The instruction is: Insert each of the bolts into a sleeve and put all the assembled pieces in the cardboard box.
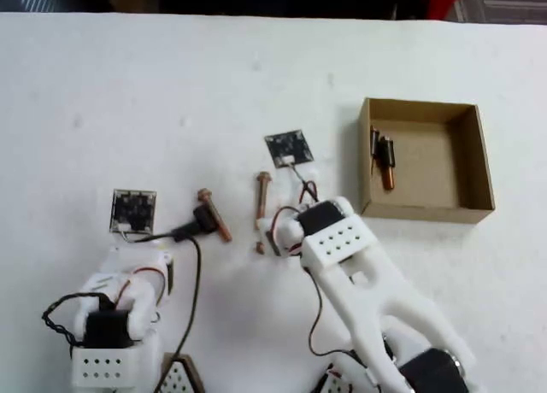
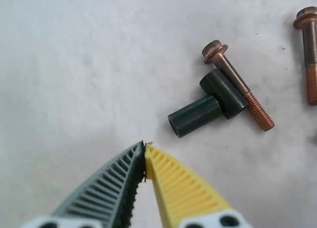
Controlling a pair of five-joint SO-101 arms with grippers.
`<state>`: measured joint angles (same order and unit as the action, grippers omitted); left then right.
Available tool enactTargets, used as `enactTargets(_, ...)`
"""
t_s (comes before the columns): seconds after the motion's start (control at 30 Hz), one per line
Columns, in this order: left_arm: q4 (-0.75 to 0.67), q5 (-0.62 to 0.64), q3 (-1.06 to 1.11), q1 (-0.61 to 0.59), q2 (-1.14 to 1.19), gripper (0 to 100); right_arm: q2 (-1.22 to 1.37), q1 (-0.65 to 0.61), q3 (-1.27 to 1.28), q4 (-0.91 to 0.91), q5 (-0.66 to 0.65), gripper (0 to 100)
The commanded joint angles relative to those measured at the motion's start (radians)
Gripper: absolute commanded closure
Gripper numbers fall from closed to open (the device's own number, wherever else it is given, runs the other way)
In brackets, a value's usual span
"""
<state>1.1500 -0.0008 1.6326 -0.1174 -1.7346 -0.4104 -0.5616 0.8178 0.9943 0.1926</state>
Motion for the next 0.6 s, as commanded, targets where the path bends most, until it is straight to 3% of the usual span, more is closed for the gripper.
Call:
enactTargets(0.0,-0.025,-0.011,-0.012,-0.008,-0.01,98,0.054,-0.007,-0.038,-0.018,0.008,89.3)
enactTargets(0.57,-0.025,-0.011,-0.012,-0.008,-0.01,98,0.275,0.031,-0.092,-0.077,0.006,89.6)
